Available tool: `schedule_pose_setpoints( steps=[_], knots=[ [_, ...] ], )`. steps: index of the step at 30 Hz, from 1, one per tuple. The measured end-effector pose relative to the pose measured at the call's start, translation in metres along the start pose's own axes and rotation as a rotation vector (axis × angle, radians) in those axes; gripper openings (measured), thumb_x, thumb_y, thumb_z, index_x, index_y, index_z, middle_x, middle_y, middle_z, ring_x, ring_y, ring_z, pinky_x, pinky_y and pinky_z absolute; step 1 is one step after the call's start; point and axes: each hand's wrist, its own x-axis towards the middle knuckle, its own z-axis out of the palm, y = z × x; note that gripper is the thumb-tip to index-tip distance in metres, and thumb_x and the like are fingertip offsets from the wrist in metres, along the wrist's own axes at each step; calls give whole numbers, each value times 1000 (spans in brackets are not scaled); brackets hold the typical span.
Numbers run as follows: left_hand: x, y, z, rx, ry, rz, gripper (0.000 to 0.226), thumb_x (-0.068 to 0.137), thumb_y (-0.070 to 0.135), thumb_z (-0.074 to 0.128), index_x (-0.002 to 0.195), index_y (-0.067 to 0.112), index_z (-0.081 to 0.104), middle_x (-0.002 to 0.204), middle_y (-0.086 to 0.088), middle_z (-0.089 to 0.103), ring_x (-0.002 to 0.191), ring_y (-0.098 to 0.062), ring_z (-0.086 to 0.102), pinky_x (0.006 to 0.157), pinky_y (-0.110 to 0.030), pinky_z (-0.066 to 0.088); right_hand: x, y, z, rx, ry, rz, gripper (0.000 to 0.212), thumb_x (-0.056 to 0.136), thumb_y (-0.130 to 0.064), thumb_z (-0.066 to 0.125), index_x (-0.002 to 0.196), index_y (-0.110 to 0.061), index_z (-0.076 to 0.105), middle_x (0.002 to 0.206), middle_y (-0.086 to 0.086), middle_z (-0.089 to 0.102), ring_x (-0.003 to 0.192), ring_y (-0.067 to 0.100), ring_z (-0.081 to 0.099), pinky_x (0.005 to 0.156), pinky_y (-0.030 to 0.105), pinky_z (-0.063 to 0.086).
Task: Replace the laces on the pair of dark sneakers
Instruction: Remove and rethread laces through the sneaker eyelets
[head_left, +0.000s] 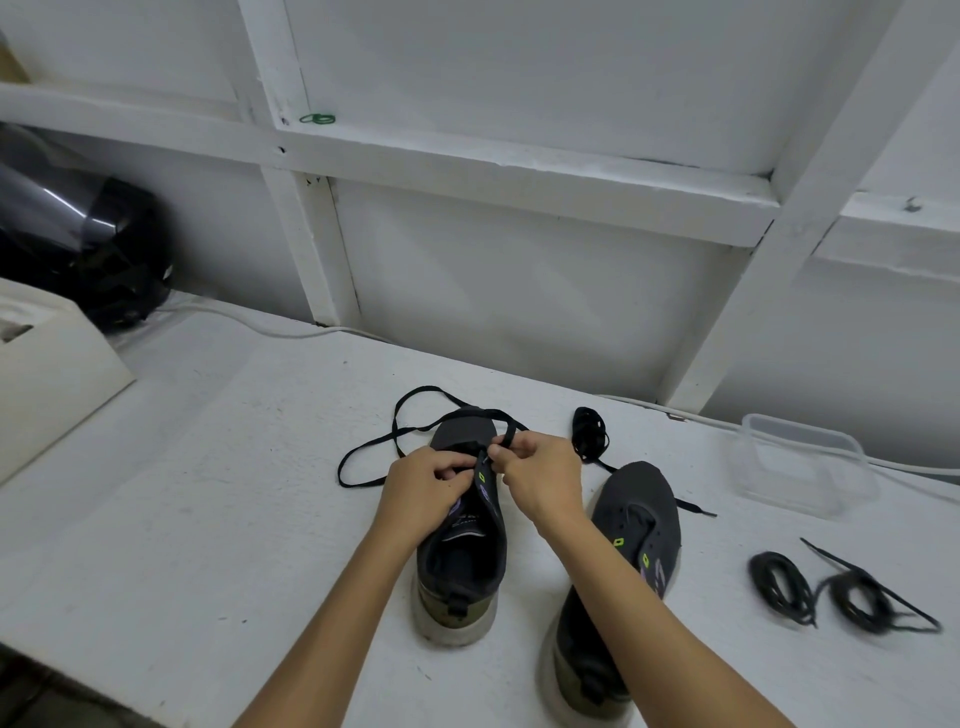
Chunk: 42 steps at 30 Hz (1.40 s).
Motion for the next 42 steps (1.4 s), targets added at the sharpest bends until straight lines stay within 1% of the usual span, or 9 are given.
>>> schedule_pose_setpoints(
  steps=[9, 13, 18, 25, 31, 34, 37, 39, 42],
  knots=[
    [-1, -2, 2, -32, 23, -16, 17, 90, 27, 73, 105, 29, 79, 82, 8, 66, 74, -1, 62, 63, -4, 41, 1, 0, -2, -63, -22, -21, 4, 87, -19, 79, 90, -19, 81, 82, -3, 78, 83, 14, 74, 87, 37, 59],
    [-1, 0, 5, -54, 37, -18, 15, 89, 27, 74, 103, 29, 80, 81, 6, 66, 73, -1, 62, 64, -4, 42, -1, 1, -3, -84, 7, -38, 3, 87, -20, 78, 87, -19, 81, 78, -3, 77, 79, 14, 74, 85, 37, 60],
    [0, -2, 5, -44, 38, -21, 16, 89, 27, 74, 104, 29, 80, 81, 8, 64, 74, -2, 62, 64, -4, 41, -3, 0, 2, -128, 70, -96, 11, 87, -21, 77, 78, -15, 79, 69, -5, 74, 72, 13, 70, 76, 34, 58],
    [0, -3, 5, -74, 30, -31, 16, 89, 29, 74, 103, 32, 79, 83, 8, 65, 76, -3, 62, 66, -6, 42, -4, 1, 4, -81, 95, -78, 13, 88, -21, 76, 75, -19, 77, 68, -6, 73, 71, 12, 70, 75, 32, 57],
    [-1, -4, 5, -91, 39, -39, 16, 89, 28, 74, 104, 31, 79, 84, 9, 65, 76, -2, 62, 66, -5, 42, -5, 1, -4, -104, -8, -41, 10, 85, -20, 80, 75, -18, 78, 70, -4, 74, 71, 14, 71, 71, 29, 58],
    [-1, -4, 6, -92, 43, -34, 16, 89, 27, 74, 104, 30, 80, 84, 7, 65, 74, -1, 61, 65, -4, 42, -4, 1, -7, -161, -21, -73, 13, 85, -22, 81, 73, -17, 77, 70, -5, 73, 69, 13, 69, 65, 24, 55],
    [-1, -1, 7, -81, 43, -18, 16, 90, 26, 73, 103, 31, 79, 83, 5, 65, 71, 1, 60, 63, -4, 41, -8, -1, -4, -215, -12, -160, 18, 86, -19, 78, 69, -16, 73, 65, -8, 68, 61, 5, 60, 57, 13, 43],
    [-1, 0, 6, -63, 38, -13, 16, 90, 26, 72, 104, 32, 78, 83, 5, 65, 71, -1, 60, 63, -4, 41, -9, -2, -1, -237, -18, -173, 17, 86, -18, 77, 70, -12, 73, 64, -5, 67, 61, 9, 59, 55, 16, 42],
    [0, 0, 6, -31, 30, -11, 16, 90, 27, 72, 104, 32, 78, 84, 5, 65, 73, -3, 60, 62, -4, 40, -8, -6, -4, -242, -65, -134, 11, 88, -19, 76, 86, -8, 78, 77, 2, 74, 77, 19, 69, 71, 28, 53]
  ],
)
